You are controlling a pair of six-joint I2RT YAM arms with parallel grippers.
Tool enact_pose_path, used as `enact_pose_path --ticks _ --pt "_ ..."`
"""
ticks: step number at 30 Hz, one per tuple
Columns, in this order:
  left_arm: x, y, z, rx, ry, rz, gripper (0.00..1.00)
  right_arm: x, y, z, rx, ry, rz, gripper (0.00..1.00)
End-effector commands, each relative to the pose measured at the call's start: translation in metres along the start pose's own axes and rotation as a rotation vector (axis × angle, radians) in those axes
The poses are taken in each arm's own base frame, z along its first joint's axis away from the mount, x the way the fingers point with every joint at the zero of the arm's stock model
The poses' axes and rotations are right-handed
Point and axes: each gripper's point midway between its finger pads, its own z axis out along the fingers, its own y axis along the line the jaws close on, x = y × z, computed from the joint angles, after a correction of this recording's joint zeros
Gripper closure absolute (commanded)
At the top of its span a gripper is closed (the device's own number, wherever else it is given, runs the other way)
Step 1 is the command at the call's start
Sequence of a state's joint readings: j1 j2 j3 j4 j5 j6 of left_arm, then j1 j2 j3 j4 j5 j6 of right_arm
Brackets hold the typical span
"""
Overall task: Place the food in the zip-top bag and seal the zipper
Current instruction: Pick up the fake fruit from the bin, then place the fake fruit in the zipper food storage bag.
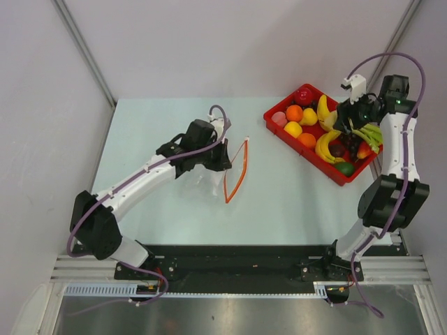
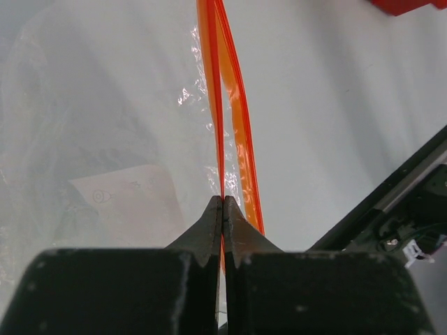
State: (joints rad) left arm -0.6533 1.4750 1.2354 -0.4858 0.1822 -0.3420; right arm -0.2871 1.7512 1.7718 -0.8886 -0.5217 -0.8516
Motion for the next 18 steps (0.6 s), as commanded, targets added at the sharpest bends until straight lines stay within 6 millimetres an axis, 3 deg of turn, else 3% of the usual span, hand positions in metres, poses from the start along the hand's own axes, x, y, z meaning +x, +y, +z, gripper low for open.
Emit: enact_pose_path --ticks 1,2,4,5,6,9,11,14,18 --pt "-0.039 -0.035 -0.004 0.145 -0.084 -0.063 1.0 -0.088 0.099 -0.054 -0.263 -0.265 0.171 0.56" --pt "-0.041 -0.038 -0.004 0.158 -0.088 -0.074 1.0 -0.105 0.126 -0.066 -0.31 -0.306 0.156 0.56" --pt "-0.05 -0.043 -0.007 0.195 -0.101 -0.11 1.0 -0.126 0.161 -0.08 -0.409 -0.371 0.207 0.56" --pt "-0.052 -0.044 -0.008 0.204 -0.102 -0.126 1.0 -0.13 0.194 -0.085 -0.475 -0.378 0.212 0.56" --pt "-0.054 -0.048 -0.008 0.232 -0.099 -0.138 1.0 -0.142 0.202 -0.092 -0.486 -0.432 0.193 0.56" --pt "-0.06 -0.055 -0.01 0.298 -0.094 -0.191 1.0 -0.153 0.267 -0.104 -0.65 -0.456 0.217 0.56" --pt "-0.056 -0.061 -0.014 0.38 -0.062 -0.217 1.0 -0.163 0.289 -0.109 -0.705 -0.491 0.21 0.56" --pt "-0.055 -0.057 -0.017 0.417 -0.064 -0.242 1.0 -0.16 0.333 -0.096 -0.795 -0.48 0.197 0.56" --pt "-0.051 -0.051 -0.022 0.486 -0.044 -0.284 1.0 -0.148 0.356 -0.072 -0.836 -0.452 0.206 0.56"
